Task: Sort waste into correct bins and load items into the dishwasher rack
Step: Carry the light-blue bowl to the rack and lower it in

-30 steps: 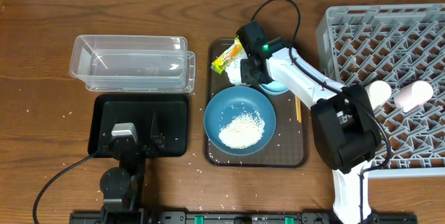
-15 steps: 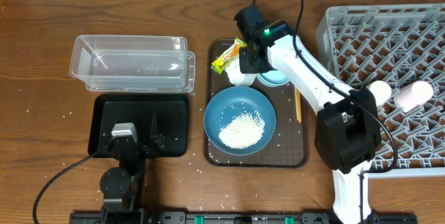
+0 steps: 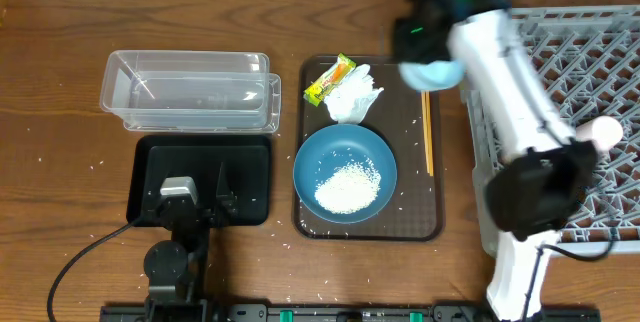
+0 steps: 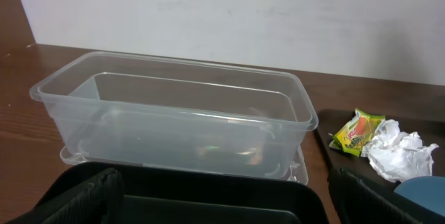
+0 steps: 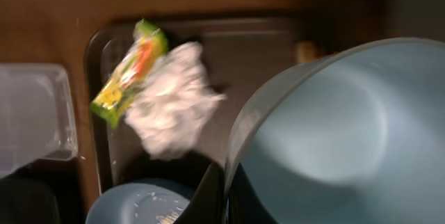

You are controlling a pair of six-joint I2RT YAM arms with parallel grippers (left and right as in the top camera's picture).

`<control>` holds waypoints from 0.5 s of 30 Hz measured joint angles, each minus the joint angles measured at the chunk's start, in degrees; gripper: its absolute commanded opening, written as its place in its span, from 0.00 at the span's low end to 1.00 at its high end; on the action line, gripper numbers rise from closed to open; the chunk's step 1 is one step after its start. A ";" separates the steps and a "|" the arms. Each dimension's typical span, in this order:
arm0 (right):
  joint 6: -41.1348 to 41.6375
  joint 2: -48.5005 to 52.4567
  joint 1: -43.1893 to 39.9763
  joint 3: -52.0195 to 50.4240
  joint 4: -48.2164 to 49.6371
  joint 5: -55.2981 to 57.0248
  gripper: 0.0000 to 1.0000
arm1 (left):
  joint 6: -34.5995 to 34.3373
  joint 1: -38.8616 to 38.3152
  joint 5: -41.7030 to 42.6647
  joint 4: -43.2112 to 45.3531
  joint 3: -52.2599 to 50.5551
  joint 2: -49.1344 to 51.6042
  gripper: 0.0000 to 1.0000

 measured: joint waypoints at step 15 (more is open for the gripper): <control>-22.12 -2.10 -40.57 0.24 -12.13 -38.23 0.01 | 0.00 0.00 0.00 -0.02 0.00 0.00 0.97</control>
